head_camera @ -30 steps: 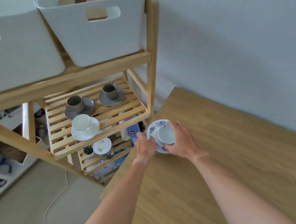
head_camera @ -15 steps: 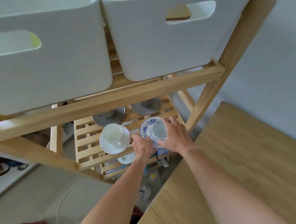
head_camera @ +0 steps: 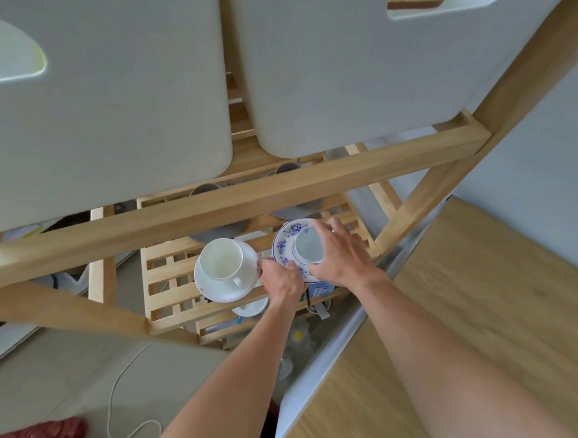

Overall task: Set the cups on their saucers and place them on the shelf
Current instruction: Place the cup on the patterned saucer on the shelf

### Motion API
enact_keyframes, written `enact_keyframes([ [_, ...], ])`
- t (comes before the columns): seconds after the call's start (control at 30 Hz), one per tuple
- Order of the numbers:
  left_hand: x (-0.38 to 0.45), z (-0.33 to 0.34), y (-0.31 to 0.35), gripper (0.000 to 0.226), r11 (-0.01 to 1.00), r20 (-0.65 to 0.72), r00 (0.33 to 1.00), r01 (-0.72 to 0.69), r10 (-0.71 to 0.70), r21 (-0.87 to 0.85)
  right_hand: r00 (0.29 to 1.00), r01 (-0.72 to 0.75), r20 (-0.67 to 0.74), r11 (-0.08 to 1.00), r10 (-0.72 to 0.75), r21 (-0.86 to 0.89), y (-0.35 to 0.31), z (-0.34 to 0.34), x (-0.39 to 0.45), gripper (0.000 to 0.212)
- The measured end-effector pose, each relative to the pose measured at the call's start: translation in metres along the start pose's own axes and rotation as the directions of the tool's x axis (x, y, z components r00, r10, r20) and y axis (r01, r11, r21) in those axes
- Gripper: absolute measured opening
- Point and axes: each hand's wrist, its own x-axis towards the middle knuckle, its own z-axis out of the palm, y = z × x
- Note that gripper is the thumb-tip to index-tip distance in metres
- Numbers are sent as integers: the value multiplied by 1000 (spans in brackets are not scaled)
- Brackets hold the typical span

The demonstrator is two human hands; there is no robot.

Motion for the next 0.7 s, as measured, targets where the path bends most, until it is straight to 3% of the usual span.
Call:
enact_keyframes([
  [0.43, -3, -2, -6, 20, 998, -21, 998, -61, 61, -8, 999, 52, -10, 998, -52, 21, -1, 15, 5, 81],
  [0.7, -29, -6, -7, 32, 978, -28, 979, -202, 204, 54, 997, -24, -71, 998, 20, -54, -3, 27, -1, 101],
])
